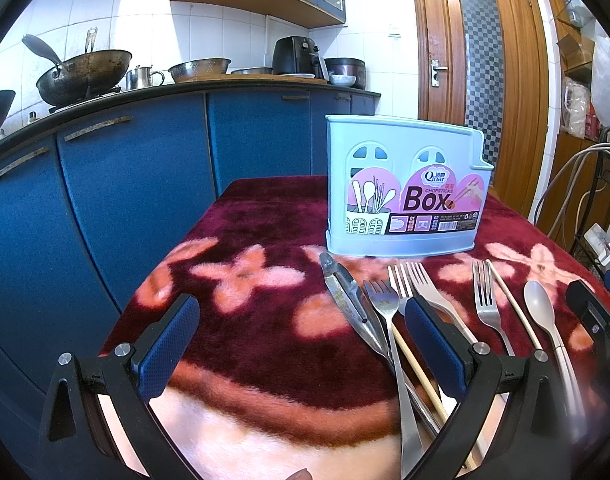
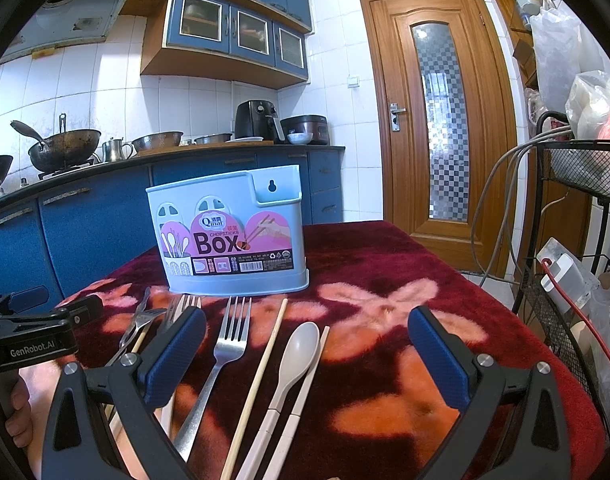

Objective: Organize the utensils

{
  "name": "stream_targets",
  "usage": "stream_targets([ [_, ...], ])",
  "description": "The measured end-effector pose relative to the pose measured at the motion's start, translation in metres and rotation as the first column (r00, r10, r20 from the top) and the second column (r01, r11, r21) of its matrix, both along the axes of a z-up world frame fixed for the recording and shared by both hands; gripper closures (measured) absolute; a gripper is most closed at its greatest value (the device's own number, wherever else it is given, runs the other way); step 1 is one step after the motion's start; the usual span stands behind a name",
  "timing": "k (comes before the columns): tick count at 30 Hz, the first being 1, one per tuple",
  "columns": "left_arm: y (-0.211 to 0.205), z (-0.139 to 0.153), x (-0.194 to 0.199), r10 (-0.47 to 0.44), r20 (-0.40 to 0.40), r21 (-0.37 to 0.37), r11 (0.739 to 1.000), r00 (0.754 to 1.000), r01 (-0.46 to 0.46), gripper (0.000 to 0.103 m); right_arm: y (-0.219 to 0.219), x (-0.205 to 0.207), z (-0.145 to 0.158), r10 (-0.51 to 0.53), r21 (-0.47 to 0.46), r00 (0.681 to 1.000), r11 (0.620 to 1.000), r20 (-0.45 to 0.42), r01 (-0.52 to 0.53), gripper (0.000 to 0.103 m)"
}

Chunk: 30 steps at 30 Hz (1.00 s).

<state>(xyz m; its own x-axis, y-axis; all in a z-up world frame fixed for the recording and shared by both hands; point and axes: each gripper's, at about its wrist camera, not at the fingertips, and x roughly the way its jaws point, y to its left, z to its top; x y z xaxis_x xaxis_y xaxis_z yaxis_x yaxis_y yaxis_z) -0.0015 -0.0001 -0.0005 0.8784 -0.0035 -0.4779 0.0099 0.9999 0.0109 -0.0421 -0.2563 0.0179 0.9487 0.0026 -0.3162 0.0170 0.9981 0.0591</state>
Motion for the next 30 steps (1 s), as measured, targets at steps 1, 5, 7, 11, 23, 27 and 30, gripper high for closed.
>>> stream_targets([
  [1,0.000,0.000,-0.001,0.002,0.000,0.001,1.000,1.000,-0.002,0.000,0.000,0.002,-0.001,0.001,0.001,1.000,1.000,-0.008,-0.001,0.000],
  [5,0.001,0.001,-0.001,0.001,-0.003,0.002,1.000,1.000,-0.001,0.000,-0.004,0.005,0.001,0.005,0.023,0.999,1.000,-0.037,-0.004,0.000],
  [7,-0.002,0.003,0.002,-0.003,-0.004,0.000,1.000,1.000,0.003,0.000,-0.008,0.006,0.004,0.009,0.047,0.998,0.999,-0.061,-0.006,0.000],
  [11,0.002,0.007,0.006,-0.019,-0.026,-0.015,1.000,0.999,0.019,0.000,-0.017,0.016,0.003,0.014,0.074,0.992,0.997,-0.126,-0.005,0.000],
  [23,0.010,0.001,0.040,-0.050,-0.235,0.007,0.999,0.971,0.053,0.003,-0.031,0.039,-0.003,0.066,0.103,0.937,0.994,-0.344,-0.032,0.013],
  [27,0.009,-0.004,0.042,-0.099,-0.276,-0.061,0.995,0.956,0.085,0.008,-0.033,0.042,-0.006,0.079,0.106,0.915,0.994,-0.395,-0.040,0.025],
  [30,0.003,-0.006,0.043,-0.146,-0.291,-0.086,0.988,0.946,0.126,0.010,-0.032,0.047,-0.006,0.094,0.108,0.896,0.993,-0.433,-0.052,0.035],
])
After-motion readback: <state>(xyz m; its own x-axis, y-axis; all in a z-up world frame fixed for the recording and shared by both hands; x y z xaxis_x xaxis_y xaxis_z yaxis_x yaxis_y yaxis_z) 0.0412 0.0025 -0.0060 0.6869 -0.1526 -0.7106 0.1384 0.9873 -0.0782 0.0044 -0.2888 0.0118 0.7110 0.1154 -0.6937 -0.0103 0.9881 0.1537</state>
